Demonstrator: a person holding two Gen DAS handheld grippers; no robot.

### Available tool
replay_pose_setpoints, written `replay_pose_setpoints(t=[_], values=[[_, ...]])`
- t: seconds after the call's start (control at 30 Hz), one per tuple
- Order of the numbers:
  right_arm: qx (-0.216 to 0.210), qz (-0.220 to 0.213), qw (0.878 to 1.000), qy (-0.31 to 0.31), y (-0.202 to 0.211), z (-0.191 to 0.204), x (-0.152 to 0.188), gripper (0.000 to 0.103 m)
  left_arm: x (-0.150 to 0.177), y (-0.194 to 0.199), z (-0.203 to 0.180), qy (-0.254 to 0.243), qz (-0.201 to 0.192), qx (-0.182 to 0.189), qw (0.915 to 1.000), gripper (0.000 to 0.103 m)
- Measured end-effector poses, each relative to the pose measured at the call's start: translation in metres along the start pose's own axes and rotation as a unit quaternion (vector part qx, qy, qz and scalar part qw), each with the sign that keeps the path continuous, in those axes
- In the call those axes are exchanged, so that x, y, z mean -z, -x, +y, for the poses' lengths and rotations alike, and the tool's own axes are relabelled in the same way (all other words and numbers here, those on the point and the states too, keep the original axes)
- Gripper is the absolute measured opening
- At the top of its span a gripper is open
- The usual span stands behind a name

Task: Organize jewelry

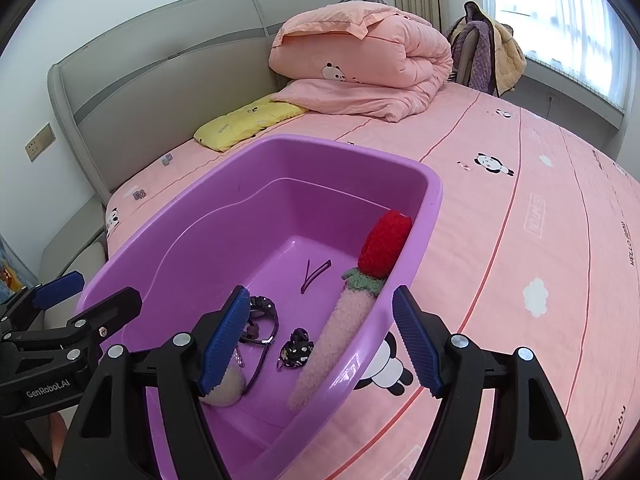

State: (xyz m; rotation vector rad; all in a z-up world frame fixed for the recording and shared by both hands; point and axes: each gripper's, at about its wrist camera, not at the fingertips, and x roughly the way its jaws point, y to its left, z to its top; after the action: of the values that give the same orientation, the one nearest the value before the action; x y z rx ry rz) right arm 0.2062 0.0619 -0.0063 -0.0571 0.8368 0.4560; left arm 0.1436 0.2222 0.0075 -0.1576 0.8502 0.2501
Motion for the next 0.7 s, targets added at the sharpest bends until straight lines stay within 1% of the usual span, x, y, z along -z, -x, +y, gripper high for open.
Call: replay_pose_setpoints(t=[0.2,0.4,0.7], values=[[0.002,-0.002,1.000,0.003,0.0036,0.0018,0.0014,0.070,-0.0003,0.0024,0.0002,0.001,-0.002,0.001,1.0000,0.095],[0.003,-0.002,1.000,0.009,0.0069,0.0042,0.0043,0.070,-0.0014,0.0055,0.0036,0.012,-0.002,0.006,0.9999,0.095],[0.001,-0.003,1.000,0.011,0.0098,0.0056,0.0038,0.070,-0.0013,0.0090,0.0032,0.012,-0.002,0.009,0.9999,0.095]])
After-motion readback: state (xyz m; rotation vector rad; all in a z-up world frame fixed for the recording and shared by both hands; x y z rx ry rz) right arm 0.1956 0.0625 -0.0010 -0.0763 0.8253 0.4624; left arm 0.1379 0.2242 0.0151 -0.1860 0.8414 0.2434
